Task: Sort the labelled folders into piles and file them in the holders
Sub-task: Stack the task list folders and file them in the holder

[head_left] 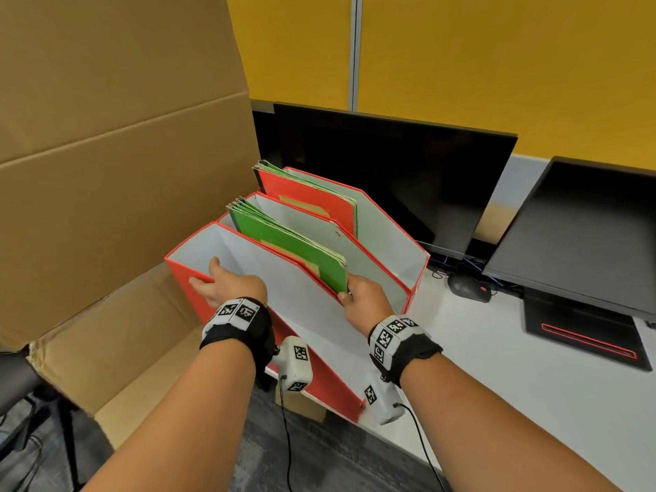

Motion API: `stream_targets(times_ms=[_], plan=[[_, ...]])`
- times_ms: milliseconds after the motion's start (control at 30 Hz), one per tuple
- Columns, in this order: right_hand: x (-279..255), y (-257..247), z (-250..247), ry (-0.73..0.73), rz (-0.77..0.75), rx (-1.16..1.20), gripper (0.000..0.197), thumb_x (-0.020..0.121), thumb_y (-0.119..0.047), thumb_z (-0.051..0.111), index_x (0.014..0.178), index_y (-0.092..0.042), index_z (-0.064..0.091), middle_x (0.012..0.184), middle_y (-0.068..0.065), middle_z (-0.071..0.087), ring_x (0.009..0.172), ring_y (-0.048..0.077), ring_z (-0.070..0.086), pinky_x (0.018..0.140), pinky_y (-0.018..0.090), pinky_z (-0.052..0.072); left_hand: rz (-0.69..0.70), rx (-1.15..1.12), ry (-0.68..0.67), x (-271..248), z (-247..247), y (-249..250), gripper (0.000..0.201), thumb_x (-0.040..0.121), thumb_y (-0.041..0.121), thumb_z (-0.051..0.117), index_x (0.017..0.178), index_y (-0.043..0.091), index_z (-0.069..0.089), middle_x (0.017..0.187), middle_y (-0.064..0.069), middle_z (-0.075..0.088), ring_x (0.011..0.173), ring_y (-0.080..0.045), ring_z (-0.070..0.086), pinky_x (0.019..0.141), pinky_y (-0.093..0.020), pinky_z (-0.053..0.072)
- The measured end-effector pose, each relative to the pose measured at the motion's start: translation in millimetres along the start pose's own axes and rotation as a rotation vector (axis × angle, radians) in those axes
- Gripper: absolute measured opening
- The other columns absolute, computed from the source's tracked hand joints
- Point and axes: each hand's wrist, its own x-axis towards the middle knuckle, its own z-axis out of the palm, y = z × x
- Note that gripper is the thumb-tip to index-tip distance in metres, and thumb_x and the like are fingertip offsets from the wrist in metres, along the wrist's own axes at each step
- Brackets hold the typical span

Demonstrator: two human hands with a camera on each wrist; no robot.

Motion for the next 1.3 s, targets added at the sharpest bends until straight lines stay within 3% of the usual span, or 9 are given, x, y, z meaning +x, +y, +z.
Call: stream_targets(times_ms=[100, 200, 300, 400, 533, 700, 900, 1033, 1300], plan=[[3, -5, -1, -0.029, -0.013, 0.015, 0.027, 0.092, -0.008, 0.052, 0.119, -0.007, 0.057, 0.105, 0.015, 0.064, 0.101, 0.031, 0.061, 0.086, 0.032, 0.049, -0.015, -0.016, 0.019, 1, 3, 1, 0.066, 0.090, 0.005, 0.048, 0.148, 0.024, 0.026, 0.153, -0.018, 0.018, 0.138, -0.042, 0.024, 0.112, -0.047, 0.026], [2, -5, -6, -0.047, -0.004, 0.096, 0.032, 0.094, -0.010, 0.050, 0.126, -0.009, 0.048, 0.113, 0.013, 0.064, 0.105, 0.028, 0.061, 0.088, 0.030, 0.047, -0.114, -0.201, 0.112, -1, 11, 5, 0.065, 0.088, -0.002, 0.046, 0.143, 0.032, 0.036, 0.159, -0.001, 0.009, 0.141, -0.028, 0.024, 0.114, -0.033, 0.023], [4, -4, -3, 0.006, -0.048, 0.057, 0.023, 0.093, -0.010, 0.052, 0.115, -0.007, 0.055, 0.104, 0.014, 0.063, 0.097, 0.029, 0.061, 0.080, 0.029, 0.047, -0.079, -0.202, 0.111, -5, 15, 6, 0.068, 0.086, -0.006, 0.046, 0.142, 0.031, 0.037, 0.160, 0.000, 0.004, 0.142, -0.027, 0.024, 0.114, -0.031, 0.022], [6, -7, 3, 0.021, -0.087, 0.024, 0.022, 0.092, -0.010, 0.053, 0.112, -0.005, 0.059, 0.100, 0.015, 0.060, 0.092, 0.029, 0.060, 0.076, 0.024, 0.042, -0.144, -0.262, 0.120, -5, 14, 8, 0.067, 0.088, -0.004, 0.046, 0.142, 0.033, 0.036, 0.159, 0.001, 0.007, 0.141, -0.024, 0.027, 0.112, -0.028, 0.021], [7, -4, 1, 0.005, -0.101, 0.020, 0.022, 0.092, -0.012, 0.053, 0.113, -0.006, 0.059, 0.103, 0.014, 0.060, 0.094, 0.028, 0.060, 0.076, 0.022, 0.042, -0.094, -0.215, 0.161, -10, 11, 7, 0.070, 0.084, -0.006, 0.049, 0.143, 0.029, 0.033, 0.159, -0.002, 0.009, 0.140, -0.029, 0.028, 0.114, -0.031, 0.023], [1, 1, -2, -0.030, -0.065, -0.023, 0.034, 0.092, -0.020, 0.053, 0.126, -0.015, 0.053, 0.113, 0.009, 0.057, 0.104, 0.027, 0.054, 0.091, 0.036, 0.048, -0.068, -0.179, 0.166, -18, 8, 4, 0.074, 0.081, -0.002, 0.051, 0.146, 0.023, 0.026, 0.157, -0.007, 0.012, 0.135, -0.036, 0.033, 0.113, -0.035, 0.027], [-10, -1, -9, -0.046, -0.029, -0.018, 0.047, 0.093, -0.021, 0.053, 0.138, -0.021, 0.042, 0.127, 0.005, 0.052, 0.117, 0.024, 0.048, 0.101, 0.040, 0.045, -0.044, -0.168, 0.149, -31, 4, 8, 0.072, 0.082, -0.003, 0.051, 0.145, 0.024, 0.028, 0.158, -0.006, 0.009, 0.138, -0.034, 0.028, 0.113, -0.033, 0.024], [-22, 2, -18, -0.038, -0.013, 0.044, 0.048, 0.093, -0.018, 0.053, 0.140, -0.021, 0.040, 0.131, 0.003, 0.049, 0.121, 0.020, 0.048, 0.104, 0.038, 0.043, 0.005, -0.152, 0.102, -47, 0, 12, 0.074, 0.082, -0.009, 0.045, 0.145, 0.027, 0.029, 0.159, -0.003, 0.003, 0.143, -0.031, 0.014, 0.112, -0.033, 0.023], [-56, 15, -40, 0.055, 0.045, 0.089, 0.045, 0.093, -0.014, 0.052, 0.136, -0.022, 0.045, 0.131, 0.001, 0.048, 0.120, 0.017, 0.048, 0.106, 0.031, 0.040, 0.140, -0.111, 0.059, -75, 11, 9, 0.075, 0.076, -0.008, 0.043, 0.141, 0.028, 0.035, 0.159, -0.002, 0.004, 0.145, -0.030, 0.003, 0.115, -0.045, 0.024]])
